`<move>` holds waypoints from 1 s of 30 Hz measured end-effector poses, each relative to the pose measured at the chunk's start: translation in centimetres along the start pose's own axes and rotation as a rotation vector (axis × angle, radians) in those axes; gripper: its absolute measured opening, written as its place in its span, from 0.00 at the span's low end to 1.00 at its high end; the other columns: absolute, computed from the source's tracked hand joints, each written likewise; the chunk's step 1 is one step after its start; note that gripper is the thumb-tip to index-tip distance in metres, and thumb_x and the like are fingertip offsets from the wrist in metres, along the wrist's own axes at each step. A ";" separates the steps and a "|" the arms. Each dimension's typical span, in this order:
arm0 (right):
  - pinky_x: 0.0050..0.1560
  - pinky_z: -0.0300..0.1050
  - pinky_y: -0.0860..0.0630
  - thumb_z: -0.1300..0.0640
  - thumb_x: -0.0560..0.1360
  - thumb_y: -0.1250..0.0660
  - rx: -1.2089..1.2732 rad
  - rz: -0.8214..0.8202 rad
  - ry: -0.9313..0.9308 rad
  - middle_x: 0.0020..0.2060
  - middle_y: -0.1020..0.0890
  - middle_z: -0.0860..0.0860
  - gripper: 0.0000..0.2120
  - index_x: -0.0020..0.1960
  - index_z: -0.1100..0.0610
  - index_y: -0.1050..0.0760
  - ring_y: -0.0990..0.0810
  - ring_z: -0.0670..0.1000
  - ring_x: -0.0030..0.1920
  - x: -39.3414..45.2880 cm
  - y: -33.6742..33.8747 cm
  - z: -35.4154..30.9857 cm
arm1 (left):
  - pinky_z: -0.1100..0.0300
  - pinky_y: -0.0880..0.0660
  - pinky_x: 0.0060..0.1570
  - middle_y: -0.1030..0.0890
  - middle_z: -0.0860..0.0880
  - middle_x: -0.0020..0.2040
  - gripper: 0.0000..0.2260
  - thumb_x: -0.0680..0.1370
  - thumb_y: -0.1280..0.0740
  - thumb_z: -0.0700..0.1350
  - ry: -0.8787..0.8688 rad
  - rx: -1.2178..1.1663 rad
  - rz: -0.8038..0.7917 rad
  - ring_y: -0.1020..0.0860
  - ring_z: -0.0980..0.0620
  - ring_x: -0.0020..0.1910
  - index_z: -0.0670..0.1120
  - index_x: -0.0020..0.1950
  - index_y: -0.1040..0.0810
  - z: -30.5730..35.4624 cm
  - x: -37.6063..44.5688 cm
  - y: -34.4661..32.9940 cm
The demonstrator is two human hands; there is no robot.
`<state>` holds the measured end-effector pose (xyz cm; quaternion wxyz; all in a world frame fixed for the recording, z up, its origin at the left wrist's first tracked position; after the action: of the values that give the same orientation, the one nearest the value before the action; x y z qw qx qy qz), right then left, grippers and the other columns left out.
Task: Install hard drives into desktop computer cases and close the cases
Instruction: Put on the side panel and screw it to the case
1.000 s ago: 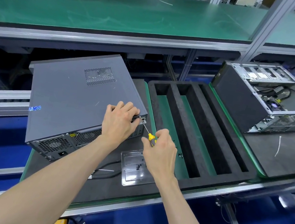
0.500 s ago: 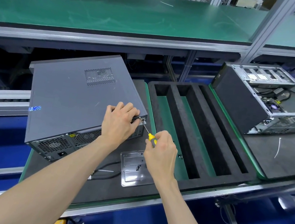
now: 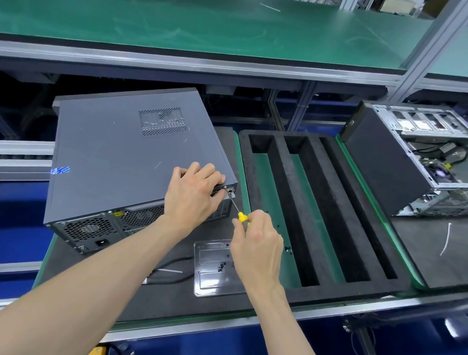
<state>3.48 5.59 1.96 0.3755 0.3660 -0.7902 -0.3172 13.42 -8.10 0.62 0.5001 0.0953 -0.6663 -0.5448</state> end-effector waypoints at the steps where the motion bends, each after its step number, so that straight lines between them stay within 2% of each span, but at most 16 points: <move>1: 0.27 0.46 0.35 0.56 0.79 0.31 -0.017 0.001 -0.009 0.30 0.25 0.54 0.12 0.41 0.61 0.28 0.28 0.54 0.26 0.0 -0.1 0.0 | 0.52 0.34 0.41 0.26 0.52 0.41 0.05 0.75 0.28 0.50 -0.001 0.000 0.003 0.29 0.48 0.40 0.50 0.46 0.21 0.0 0.0 -0.1; 4: 0.34 0.49 0.35 0.50 0.84 0.40 0.119 -0.113 -0.256 0.27 0.25 0.54 0.22 0.33 0.58 0.32 0.27 0.57 0.31 0.5 -1.0 0.9 | 0.53 0.36 0.41 0.26 0.53 0.40 0.04 0.75 0.28 0.49 -0.004 0.003 0.014 0.29 0.48 0.40 0.50 0.46 0.20 -0.1 -0.1 -0.2; 6: 0.37 0.52 0.31 0.49 0.85 0.45 0.260 -0.162 -0.408 0.27 0.24 0.55 0.26 0.29 0.58 0.35 0.26 0.57 0.33 0.9 -1.1 1.4 | 0.54 0.37 0.41 0.26 0.53 0.40 0.04 0.75 0.28 0.50 -0.008 0.000 0.015 0.29 0.48 0.40 0.51 0.46 0.20 -0.1 -0.1 -0.2; 8: 0.37 0.50 0.31 0.48 0.84 0.42 0.258 -0.158 -0.343 0.29 0.24 0.52 0.21 0.34 0.57 0.32 0.26 0.53 0.33 1.1 -0.5 1.3 | 0.55 0.38 0.42 0.26 0.53 0.41 0.05 0.75 0.28 0.50 -0.013 -0.004 0.009 0.29 0.49 0.40 0.51 0.46 0.20 -0.1 -0.1 -0.3; 10: 0.37 0.48 0.31 0.50 0.81 0.35 0.110 -0.148 -0.157 0.35 0.23 0.50 0.11 0.46 0.57 0.29 0.25 0.52 0.34 0.9 0.0 0.9 | 0.55 0.39 0.43 0.26 0.53 0.41 0.05 0.75 0.28 0.51 -0.014 -0.002 0.010 0.30 0.49 0.41 0.51 0.46 0.21 -0.2 -0.1 -0.4; 11: 0.35 0.47 0.31 0.53 0.80 0.32 0.042 -0.130 -0.079 0.37 0.23 0.52 0.10 0.49 0.59 0.29 0.25 0.53 0.34 0.8 0.0 0.6 | 0.55 0.39 0.42 0.26 0.53 0.41 0.05 0.75 0.28 0.51 -0.015 -0.004 0.014 0.30 0.49 0.41 0.51 0.46 0.21 -0.2 -0.1 -0.4; 13: 0.34 0.46 0.33 0.57 0.79 0.31 0.012 -0.095 -0.053 0.35 0.22 0.54 0.08 0.47 0.60 0.27 0.24 0.55 0.33 0.4 -0.4 0.3 | 0.54 0.38 0.42 0.26 0.53 0.41 0.05 0.75 0.28 0.50 -0.016 -0.006 0.018 0.31 0.49 0.40 0.51 0.46 0.21 -0.2 -0.1 -0.5; 15: 0.35 0.46 0.32 0.55 0.77 0.29 0.310 -0.113 -0.324 0.31 0.20 0.53 0.10 0.41 0.60 0.24 0.23 0.54 0.34 0.6 -0.8 1.0 | 0.54 0.37 0.42 0.26 0.53 0.41 0.05 0.75 0.28 0.50 -0.012 -0.004 0.014 0.30 0.49 0.40 0.51 0.46 0.21 -0.2 -0.1 -0.5; 17: 0.34 0.44 0.30 0.54 0.74 0.26 0.669 -0.171 -0.662 0.26 0.20 0.52 0.11 0.35 0.58 0.20 0.24 0.49 0.28 0.7 -1.3 1.7 | 0.53 0.36 0.42 0.26 0.53 0.41 0.05 0.75 0.28 0.50 -0.003 -0.006 0.003 0.30 0.49 0.40 0.51 0.46 0.21 -0.2 -0.1 -0.3; 18: 0.33 0.43 0.30 0.54 0.73 0.26 0.722 -0.202 -0.716 0.24 0.20 0.51 0.12 0.34 0.58 0.19 0.25 0.48 0.26 0.7 -1.3 1.8 | 0.53 0.35 0.43 0.25 0.53 0.41 0.05 0.75 0.28 0.50 0.002 -0.011 -0.010 0.29 0.48 0.41 0.51 0.46 0.20 -0.2 -0.1 -0.2; 20: 0.35 0.43 0.28 0.53 0.74 0.28 0.604 -0.228 -0.607 0.25 0.19 0.52 0.12 0.35 0.58 0.19 0.22 0.49 0.28 1.0 -1.1 1.7 | 0.52 0.34 0.43 0.24 0.53 0.42 0.06 0.76 0.28 0.51 0.004 -0.029 -0.049 0.28 0.48 0.42 0.51 0.48 0.20 -0.2 0.0 0.1; 22: 0.41 0.48 0.24 0.52 0.76 0.30 0.478 -0.228 -0.461 0.28 0.19 0.54 0.11 0.39 0.59 0.20 0.19 0.54 0.36 1.2 -0.8 1.4 | 0.51 0.32 0.46 0.22 0.52 0.46 0.08 0.78 0.29 0.52 -0.021 -0.060 -0.125 0.26 0.47 0.44 0.50 0.54 0.19 -0.4 -0.1 0.6; 25: 0.48 0.52 0.22 0.49 0.79 0.33 0.399 -0.322 -0.362 0.33 0.17 0.51 0.08 0.47 0.54 0.22 0.18 0.55 0.42 0.6 -1.3 1.9 | 0.48 0.29 0.54 0.20 0.51 0.60 0.17 0.81 0.32 0.51 -0.076 -0.145 -0.284 0.23 0.44 0.53 0.49 0.68 0.22 -1.3 -0.9 1.3; 26: 0.48 0.53 0.22 0.49 0.79 0.34 0.380 -0.362 -0.350 0.35 0.17 0.50 0.07 0.48 0.52 0.23 0.18 0.55 0.42 0.1 -1.6 2.1 | 0.48 0.28 0.57 0.20 0.50 0.64 0.18 0.81 0.31 0.49 -0.095 -0.193 -0.306 0.23 0.44 0.55 0.48 0.70 0.22 -1.7 -1.5 1.8; 28: 0.48 0.54 0.21 0.50 0.80 0.36 0.368 -0.436 -0.323 0.36 0.17 0.49 0.04 0.49 0.51 0.26 0.18 0.54 0.40 -1.1 -2.4 2.3 | 0.50 0.26 0.57 0.19 0.50 0.62 0.13 0.79 0.29 0.45 -0.151 -0.281 -0.252 0.22 0.47 0.55 0.46 0.63 0.18 -2.6 -3.5 3.3; 30: 0.50 0.54 0.22 0.52 0.80 0.37 0.347 -0.508 -0.283 0.38 0.17 0.50 0.03 0.50 0.52 0.28 0.18 0.54 0.39 -2.2 -3.3 2.1 | 0.54 0.27 0.54 0.18 0.53 0.54 0.06 0.78 0.29 0.45 -0.202 -0.306 -0.210 0.23 0.51 0.51 0.48 0.53 0.15 -3.6 -6.7 4.4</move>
<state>3.83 6.10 -2.51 0.1033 0.5618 -0.7603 -0.3092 21.26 -4.17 0.10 0.3798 0.0321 -0.6091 -0.6955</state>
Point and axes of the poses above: each hand's wrist, its own x-axis towards the middle knuckle, its own y-axis out of the back of the hand, z = x × y, the point moved 3 cm from there along x, towards the middle knuckle
